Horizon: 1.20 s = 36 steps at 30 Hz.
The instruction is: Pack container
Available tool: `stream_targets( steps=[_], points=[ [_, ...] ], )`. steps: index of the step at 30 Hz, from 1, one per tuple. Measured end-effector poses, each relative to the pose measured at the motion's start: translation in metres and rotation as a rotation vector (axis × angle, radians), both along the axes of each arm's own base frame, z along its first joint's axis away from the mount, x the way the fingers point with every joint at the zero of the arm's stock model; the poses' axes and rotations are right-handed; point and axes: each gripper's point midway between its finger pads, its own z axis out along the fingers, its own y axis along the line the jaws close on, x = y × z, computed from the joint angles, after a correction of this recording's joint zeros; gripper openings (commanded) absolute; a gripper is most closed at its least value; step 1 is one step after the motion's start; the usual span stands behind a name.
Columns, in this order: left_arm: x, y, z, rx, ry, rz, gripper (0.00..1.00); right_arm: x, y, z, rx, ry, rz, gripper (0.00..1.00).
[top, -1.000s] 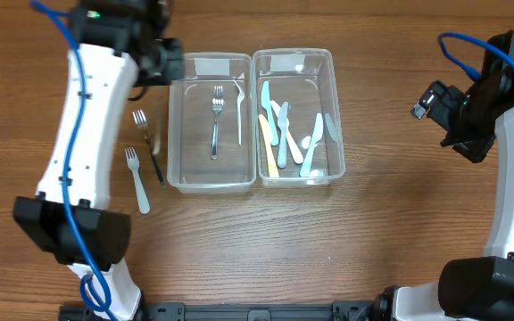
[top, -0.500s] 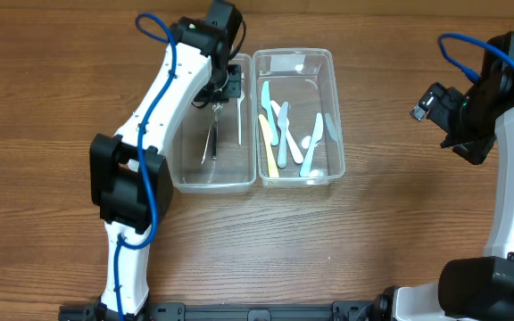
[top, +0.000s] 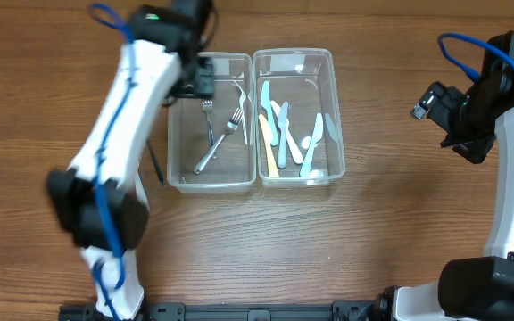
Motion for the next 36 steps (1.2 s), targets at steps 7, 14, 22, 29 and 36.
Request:
stream_targets(
  steps=[7,14,22,29,36],
  points=[
    [-0.082,0.063,0.095,0.163,-0.091,0.078,0.69,0.000,0.000,0.000,0.000,0.000,0.000,1.00],
    [-0.107,0.092,0.076,0.158,-0.062,0.247,0.74,-0.003,0.001,-0.001,0.003,0.013,0.000,1.00],
    [-0.095,0.113,-0.043,0.099,0.087,0.274,0.66,-0.003,0.001,-0.001,0.003,0.014,0.000,1.00],
    [-0.103,0.117,-0.106,-0.008,0.131,0.312,0.68,-0.004,0.001,-0.002,0.004,0.019,0.000,1.00],
    [-0.104,0.115,-0.140,-0.034,0.110,0.313,0.66,-0.004,0.001,-0.001,0.004,0.016,0.000,1.00]
  ],
)
